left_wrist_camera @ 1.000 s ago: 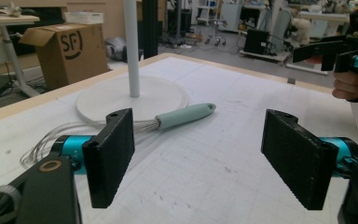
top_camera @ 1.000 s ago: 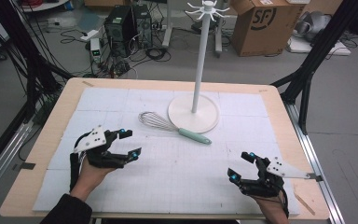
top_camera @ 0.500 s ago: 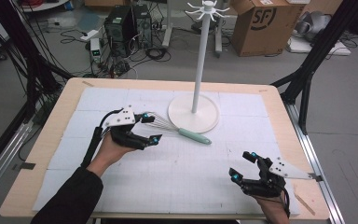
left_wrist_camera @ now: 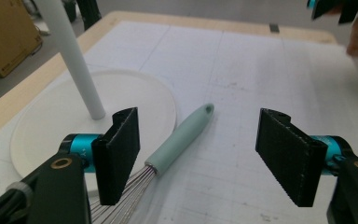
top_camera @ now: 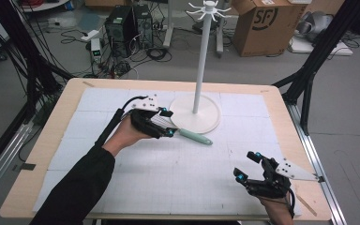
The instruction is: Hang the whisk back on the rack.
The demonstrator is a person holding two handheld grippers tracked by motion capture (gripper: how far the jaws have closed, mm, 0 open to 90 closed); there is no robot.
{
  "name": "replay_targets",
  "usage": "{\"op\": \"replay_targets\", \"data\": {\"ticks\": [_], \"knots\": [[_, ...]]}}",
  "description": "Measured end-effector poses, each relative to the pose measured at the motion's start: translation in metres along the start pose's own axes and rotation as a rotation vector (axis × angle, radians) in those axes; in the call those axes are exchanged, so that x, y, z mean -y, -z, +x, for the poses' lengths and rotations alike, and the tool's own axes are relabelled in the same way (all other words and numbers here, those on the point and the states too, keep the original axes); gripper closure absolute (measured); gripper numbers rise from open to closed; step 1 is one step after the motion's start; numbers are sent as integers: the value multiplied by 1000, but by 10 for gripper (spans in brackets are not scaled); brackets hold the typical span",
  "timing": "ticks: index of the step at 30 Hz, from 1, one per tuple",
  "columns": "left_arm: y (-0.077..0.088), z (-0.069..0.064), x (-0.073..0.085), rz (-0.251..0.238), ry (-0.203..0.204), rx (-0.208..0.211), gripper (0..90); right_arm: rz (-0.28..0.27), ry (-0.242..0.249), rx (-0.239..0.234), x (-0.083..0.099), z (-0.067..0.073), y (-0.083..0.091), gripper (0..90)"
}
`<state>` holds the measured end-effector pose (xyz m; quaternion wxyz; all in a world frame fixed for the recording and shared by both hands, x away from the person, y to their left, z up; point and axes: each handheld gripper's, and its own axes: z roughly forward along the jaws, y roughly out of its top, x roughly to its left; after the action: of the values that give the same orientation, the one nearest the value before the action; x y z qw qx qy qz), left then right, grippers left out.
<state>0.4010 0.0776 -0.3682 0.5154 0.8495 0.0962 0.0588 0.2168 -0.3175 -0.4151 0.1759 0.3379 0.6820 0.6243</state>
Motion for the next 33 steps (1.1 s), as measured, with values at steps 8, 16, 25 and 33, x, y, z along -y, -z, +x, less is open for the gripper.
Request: {"op": "replay_targets", "data": {"ticks": [8, 16, 25, 33], "knots": [[-25, 21, -11, 61, 22, 76, 325, -4, -12, -5, 1, -1, 0, 152], [-55, 31, -10, 151, 21, 129, 335, -5, -24, -21, 1, -3, -3, 152], [-80, 39, -6, 254, 12, 171, 363, -7, -36, -28, 2, -8, -2, 153], [-94, 41, -7, 308, 0, 184, 364, -12, -42, -41, 1, -8, -1, 153]]}}
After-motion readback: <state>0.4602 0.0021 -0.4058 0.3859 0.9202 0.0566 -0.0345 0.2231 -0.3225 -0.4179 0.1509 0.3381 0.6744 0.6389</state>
